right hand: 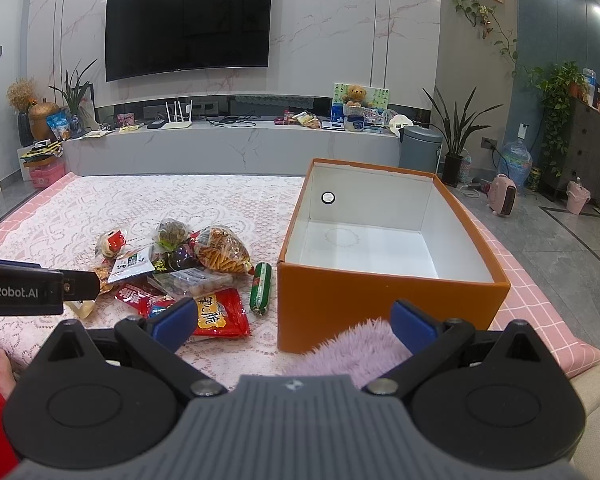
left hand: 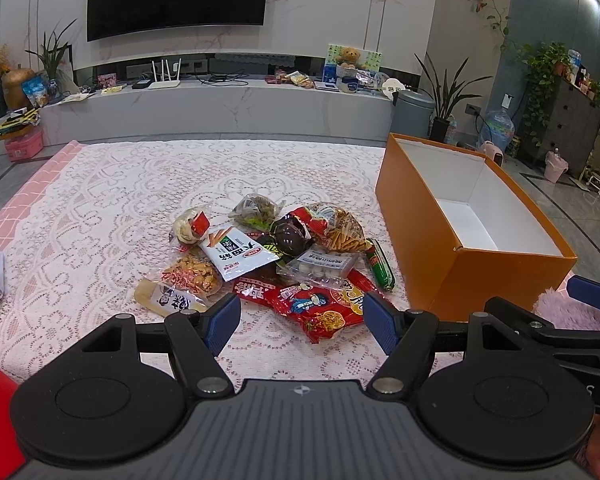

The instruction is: Organize snacks

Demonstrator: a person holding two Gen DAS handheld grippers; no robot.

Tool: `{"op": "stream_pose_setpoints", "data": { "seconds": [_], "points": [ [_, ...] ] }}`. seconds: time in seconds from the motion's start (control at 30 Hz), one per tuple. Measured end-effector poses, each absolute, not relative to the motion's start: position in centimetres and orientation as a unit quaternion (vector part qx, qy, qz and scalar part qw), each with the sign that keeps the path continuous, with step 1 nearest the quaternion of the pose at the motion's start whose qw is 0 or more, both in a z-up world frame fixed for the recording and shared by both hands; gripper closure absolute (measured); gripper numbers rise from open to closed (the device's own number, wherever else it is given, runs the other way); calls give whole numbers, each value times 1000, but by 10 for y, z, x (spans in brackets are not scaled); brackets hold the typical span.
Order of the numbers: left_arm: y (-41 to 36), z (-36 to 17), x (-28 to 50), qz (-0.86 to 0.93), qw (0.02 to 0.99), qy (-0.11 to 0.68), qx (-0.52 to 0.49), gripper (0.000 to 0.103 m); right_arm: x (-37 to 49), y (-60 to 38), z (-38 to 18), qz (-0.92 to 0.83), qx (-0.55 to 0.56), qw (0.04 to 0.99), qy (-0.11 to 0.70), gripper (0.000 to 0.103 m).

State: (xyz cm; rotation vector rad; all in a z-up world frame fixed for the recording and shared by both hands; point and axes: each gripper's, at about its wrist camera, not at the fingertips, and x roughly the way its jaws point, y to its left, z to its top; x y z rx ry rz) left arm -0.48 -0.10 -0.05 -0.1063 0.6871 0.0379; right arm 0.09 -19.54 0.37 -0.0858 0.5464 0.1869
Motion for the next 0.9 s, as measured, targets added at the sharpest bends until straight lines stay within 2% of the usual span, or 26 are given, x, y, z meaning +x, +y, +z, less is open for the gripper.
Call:
{"op": "stream_pose_setpoints", "data": {
  "seconds": [0.57, 0.9],
  "points": [
    [-1, 2, -5, 3, 939, 339, -56, 21, 0, -200, 2, 91, -44, 957, 271, 3],
    [20, 6, 12, -34, 937, 344, -53, 40, 11, -180, 4, 152, -57, 933, 321, 3]
  ]
}}
